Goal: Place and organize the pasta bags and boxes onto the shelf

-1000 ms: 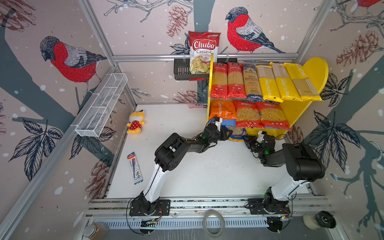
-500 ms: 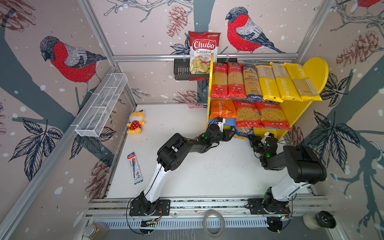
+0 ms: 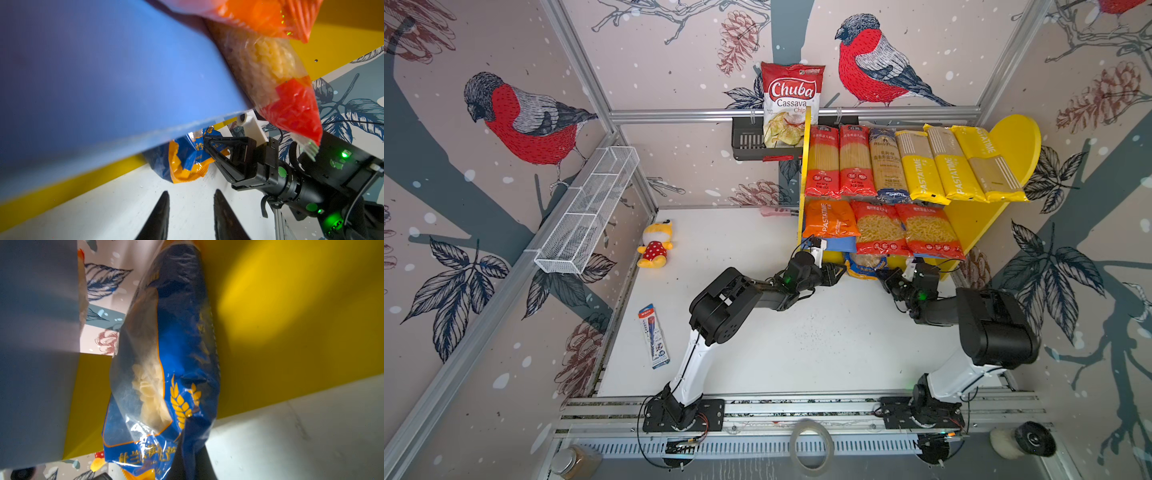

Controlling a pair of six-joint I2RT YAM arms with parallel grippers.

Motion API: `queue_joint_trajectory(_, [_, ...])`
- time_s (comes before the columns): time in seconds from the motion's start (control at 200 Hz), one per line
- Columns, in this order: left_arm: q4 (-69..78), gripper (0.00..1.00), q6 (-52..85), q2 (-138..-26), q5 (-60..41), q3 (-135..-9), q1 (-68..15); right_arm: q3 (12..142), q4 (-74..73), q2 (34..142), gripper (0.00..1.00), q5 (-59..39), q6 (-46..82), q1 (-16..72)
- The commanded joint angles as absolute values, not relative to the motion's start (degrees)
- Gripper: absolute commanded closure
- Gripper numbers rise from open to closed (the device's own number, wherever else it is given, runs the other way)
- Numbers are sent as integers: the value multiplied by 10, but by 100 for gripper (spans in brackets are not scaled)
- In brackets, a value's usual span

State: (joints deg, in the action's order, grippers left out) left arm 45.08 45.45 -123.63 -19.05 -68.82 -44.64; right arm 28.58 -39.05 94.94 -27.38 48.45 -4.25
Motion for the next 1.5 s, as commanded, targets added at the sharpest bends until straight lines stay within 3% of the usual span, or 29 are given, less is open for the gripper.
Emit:
queue_joint_trajectory(0.0, [402, 64, 473, -1228, -186, -679, -448, 309, -322, 945, 98, -283, 420, -58])
queue_joint_trajectory(0.21, [413, 64, 473, -1205, -174, -642, -449, 331, -334, 969, 86, -292, 439, -35])
queue_joint_trajectory(0.405, [424, 64, 475, -1181, -171, -610, -452, 322, -396, 990, 87, -300, 492, -27])
queue_joint_trajectory(0.695, [425, 64, 467, -1144, -161, -575, -454, 357, -370, 999, 86, -291, 485, -20])
queue_joint_trajectory(0.795, [422, 64, 461, -1119, -157, -550, -454, 354, -334, 972, 75, -287, 460, -21])
queue_joint_trajectory(0.865, [415, 64, 451, -1098, -153, -537, -456, 350, -299, 944, 60, -282, 443, -22])
queue_joint_trajectory(0.966, [400, 63, 433, -1063, -141, -519, -463, 326, -267, 891, 49, -266, 430, -22])
queue_joint_trajectory(1.221, [366, 59, 358, -923, -59, -424, -475, 245, -160, 724, 43, -222, 377, -12])
queue_joint_trajectory(1.356, [312, 44, 286, -803, 56, -365, -476, 212, -106, 581, 41, -127, 337, 14])
queue_joint_trajectory(1.496, [324, 29, 167, -690, 209, -289, -476, 163, -164, 445, 30, 47, 304, 39])
